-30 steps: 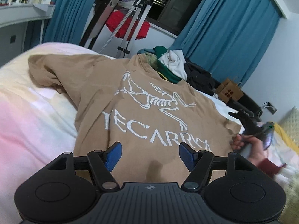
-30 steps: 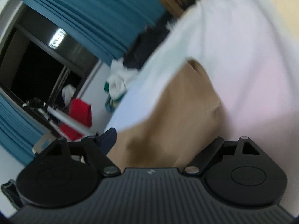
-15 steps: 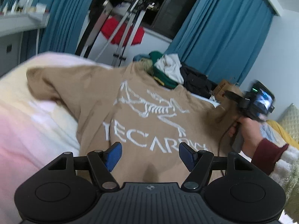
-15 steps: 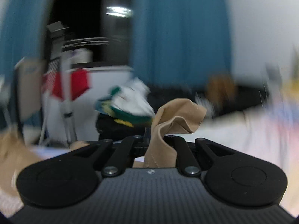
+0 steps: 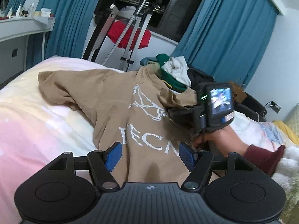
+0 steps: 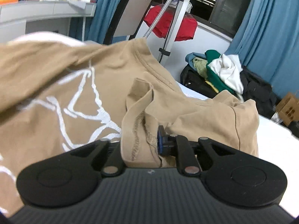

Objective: Fold clothes

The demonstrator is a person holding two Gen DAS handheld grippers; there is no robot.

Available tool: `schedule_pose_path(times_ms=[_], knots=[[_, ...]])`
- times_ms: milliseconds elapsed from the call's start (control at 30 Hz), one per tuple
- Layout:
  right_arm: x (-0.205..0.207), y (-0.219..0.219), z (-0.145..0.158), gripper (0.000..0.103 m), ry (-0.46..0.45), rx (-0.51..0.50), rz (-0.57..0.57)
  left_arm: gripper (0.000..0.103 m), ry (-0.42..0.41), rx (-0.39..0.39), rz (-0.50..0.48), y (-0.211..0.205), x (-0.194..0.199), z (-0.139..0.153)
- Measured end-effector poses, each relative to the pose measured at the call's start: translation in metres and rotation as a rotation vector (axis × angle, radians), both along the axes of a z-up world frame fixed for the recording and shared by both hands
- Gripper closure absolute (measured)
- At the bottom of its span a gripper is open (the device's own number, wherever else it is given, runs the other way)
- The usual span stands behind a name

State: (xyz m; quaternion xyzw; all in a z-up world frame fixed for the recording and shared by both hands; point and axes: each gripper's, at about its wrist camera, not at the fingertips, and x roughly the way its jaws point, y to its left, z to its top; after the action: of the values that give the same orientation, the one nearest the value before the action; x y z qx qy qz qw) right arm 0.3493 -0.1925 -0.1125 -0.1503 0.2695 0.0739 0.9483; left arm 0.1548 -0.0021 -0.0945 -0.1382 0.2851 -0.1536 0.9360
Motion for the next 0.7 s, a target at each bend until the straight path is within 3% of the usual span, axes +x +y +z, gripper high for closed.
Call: schedule_pose_path(times_ms=[33,67,100,267,467,567,700], knots=[[-0.003,-0.003,0.006,0.058,0.016,0.044,0.010,0.033,0.001,-0.001,-0.001,0.000,0.001,0.000],[-0.006,-0.007,0.012,0.033,0.032,0.088,0.021,0.033,-0.001,0.000,-0.002,-0.001,0.001,0.000],[-0.011,-0.010,0.019,0.022,0.045,0.130,0.030,0.033,-0.003,0.002,-0.004,-0.001,0.001,0.001],[-0.085,-0.024,0.061,0.022,-0.008,0.265,0.036,0.033,-0.018,0.009,-0.014,-0.004,-0.006,0.006],[-0.188,-0.056,0.108,0.022,-0.051,0.447,-0.061,0.031,-0.057,0.019,-0.054,-0.009,-0.036,0.023],[-0.239,-0.065,0.121,0.022,-0.075,0.462,-0.115,0.030,-0.091,0.073,-0.066,-0.017,-0.059,0.031],[-0.306,-0.076,0.129,0.022,-0.106,0.462,-0.179,0.030,-0.091,0.080,-0.081,-0.023,-0.082,0.037]])
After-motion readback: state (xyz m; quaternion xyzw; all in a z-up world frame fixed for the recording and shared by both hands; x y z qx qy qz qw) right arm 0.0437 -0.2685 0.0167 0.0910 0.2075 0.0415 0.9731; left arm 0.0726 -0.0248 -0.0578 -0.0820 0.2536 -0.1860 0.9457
